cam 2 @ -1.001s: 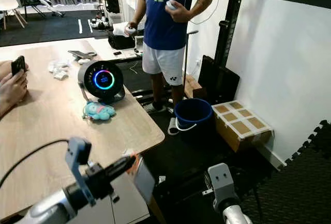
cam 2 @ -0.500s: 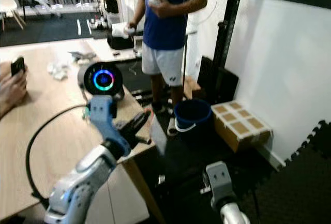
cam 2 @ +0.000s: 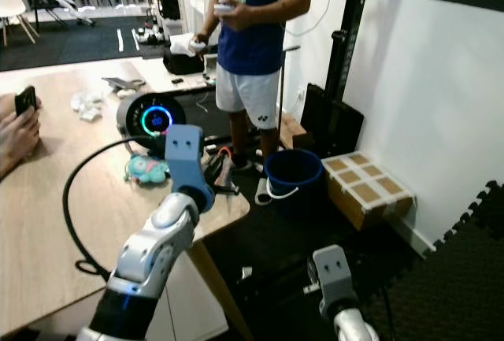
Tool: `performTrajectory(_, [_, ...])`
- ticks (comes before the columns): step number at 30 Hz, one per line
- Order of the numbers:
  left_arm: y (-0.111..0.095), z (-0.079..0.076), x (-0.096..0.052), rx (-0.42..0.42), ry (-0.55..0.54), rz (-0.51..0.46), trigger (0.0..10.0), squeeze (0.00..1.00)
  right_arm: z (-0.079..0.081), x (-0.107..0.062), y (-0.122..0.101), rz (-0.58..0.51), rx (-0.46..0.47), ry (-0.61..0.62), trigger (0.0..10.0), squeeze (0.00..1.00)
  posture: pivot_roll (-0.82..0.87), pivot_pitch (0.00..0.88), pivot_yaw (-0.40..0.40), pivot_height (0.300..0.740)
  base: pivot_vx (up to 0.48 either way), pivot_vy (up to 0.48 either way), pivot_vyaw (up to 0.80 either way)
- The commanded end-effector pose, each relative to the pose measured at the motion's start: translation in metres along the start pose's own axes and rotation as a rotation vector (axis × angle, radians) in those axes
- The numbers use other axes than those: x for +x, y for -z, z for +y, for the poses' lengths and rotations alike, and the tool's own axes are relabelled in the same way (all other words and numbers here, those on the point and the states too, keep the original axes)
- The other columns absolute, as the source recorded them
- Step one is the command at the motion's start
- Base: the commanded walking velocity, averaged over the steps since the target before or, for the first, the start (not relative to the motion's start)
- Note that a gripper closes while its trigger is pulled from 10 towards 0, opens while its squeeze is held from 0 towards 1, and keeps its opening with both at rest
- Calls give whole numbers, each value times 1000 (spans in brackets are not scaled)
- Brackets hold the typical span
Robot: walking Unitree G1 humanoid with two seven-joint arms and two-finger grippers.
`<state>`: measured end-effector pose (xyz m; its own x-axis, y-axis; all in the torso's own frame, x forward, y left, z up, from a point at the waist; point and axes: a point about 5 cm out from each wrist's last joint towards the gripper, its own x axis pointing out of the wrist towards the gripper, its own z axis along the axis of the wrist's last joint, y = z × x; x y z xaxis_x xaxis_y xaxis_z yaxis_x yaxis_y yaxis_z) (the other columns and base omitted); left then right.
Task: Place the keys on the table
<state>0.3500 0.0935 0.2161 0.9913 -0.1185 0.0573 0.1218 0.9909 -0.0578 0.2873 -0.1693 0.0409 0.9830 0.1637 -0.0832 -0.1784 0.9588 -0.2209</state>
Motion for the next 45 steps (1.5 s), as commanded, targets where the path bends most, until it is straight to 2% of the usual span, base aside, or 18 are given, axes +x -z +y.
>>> performTrajectory(1, [3,14,4,50,-66,7,10000,0,2,-4,4,13,6,3,10000,0,78,115,32,740,0,0,0])
performTrajectory(2, [4,23,6,66,-95,19,10000,0,3,-5,4,13,7,3,10000,0,75,121,36,740,0,0,0])
performTrajectory(3, [4,23,6,66,-95,19,10000,0,3,-5,4,13,7,3,10000,0,75,121,36,740,0,0,0])
performTrajectory(10, [-19,105,11,163,-313,-6,10000,0,6,-10,8,19,15,12,10000,0,81,139,57,740,0,0,0])
performTrajectory(13, [-24,124,6,187,-344,-12,10000,0,6,-10,8,19,19,15,10000,0,83,140,58,740,0,0,0])
performTrajectory(18, [-13,129,-2,230,-288,26,10000,0,7,-10,9,20,22,16,10000,0,90,140,59,740,0,0,0])
performTrajectory(19, [5,122,-8,251,-228,75,10000,0,8,-10,9,21,23,14,10000,0,96,137,55,740,0,0,0])
performTrajectory(24, [20,111,-14,264,-162,114,10000,16,8,-8,8,20,23,12,10000,0,96,136,53,740,0,0,0])
performTrajectory(25, [26,108,-16,266,-152,124,10000,310,8,-8,7,19,22,11,10000,0,97,136,50,740,0,0,0])
performTrajectory(26, [30,106,-17,271,-152,132,10000,945,8,-7,7,17,22,10,10000,0,96,135,49,740,0,0,0])
performTrajectory(27, [30,106,-17,271,-152,132,10000,945,8,-7,7,17,22,10,10000,0,96,135,49,740,0,0,0])
performTrajectory(28, [33,105,-17,272,-153,136,10000,1000,7,-7,6,16,21,9,10000,0,94,135,46,740,0,0,0])
performTrajectory(34, [34,96,-18,229,-118,116,10000,1000,6,-6,5,15,15,8,10000,0,90,135,44,740,0,0,0])
performTrajectory(37, [26,87,-21,105,-17,84,10000,1000,5,-7,5,15,13,11,10000,0,84,134,46,740,0,0,0])
performTrajectory(38, [25,86,-21,98,-7,81,10000,0,5,-7,5,15,12,11,10000,0,84,134,46,740,0,0,0])
performTrajectory(42, [15,89,-26,130,4,34,10000,0,4,-8,6,17,12,15,10000,0,85,133,48,740,0,0,0])
performTrajectory(43, [18,98,-28,188,-51,33,10000,0,4,-8,7,17,14,17,10000,0,87,132,50,740,0,0,0])
performTrajectory(45, [19,99,-28,202,-64,33,10000,0,4,-8,7,16,14,17,10000,0,87,132,50,740,0,0,0])
